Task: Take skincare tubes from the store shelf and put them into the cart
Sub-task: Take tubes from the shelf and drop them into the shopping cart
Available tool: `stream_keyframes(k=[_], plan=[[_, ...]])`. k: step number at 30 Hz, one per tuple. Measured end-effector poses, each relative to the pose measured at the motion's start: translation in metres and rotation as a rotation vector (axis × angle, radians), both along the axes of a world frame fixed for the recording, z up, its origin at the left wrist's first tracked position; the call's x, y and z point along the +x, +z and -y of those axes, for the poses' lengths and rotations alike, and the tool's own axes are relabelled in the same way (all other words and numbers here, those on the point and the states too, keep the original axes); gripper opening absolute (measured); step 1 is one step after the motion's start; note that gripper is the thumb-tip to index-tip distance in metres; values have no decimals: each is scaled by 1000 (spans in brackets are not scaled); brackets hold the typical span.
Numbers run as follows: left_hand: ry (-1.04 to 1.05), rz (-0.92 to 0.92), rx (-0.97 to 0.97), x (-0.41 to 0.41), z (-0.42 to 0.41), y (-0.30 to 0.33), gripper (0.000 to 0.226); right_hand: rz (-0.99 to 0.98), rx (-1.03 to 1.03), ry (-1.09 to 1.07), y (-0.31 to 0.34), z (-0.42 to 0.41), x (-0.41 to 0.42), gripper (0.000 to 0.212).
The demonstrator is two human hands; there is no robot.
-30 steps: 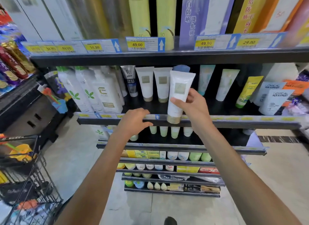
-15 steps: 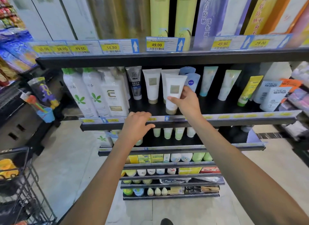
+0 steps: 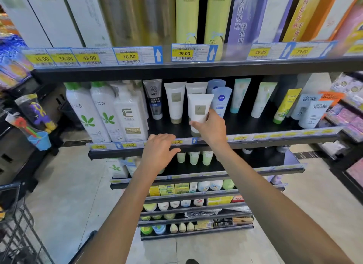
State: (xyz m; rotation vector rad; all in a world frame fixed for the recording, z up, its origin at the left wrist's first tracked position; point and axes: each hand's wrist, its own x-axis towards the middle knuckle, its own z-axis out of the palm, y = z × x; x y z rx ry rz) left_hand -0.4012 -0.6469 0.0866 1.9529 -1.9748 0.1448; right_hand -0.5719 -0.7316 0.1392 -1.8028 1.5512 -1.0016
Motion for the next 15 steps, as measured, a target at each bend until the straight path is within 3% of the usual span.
stream_keyframes(k=[15], plan=[[5, -3, 28, -2, -2, 4, 43, 56, 70, -29, 5, 11, 12, 45]])
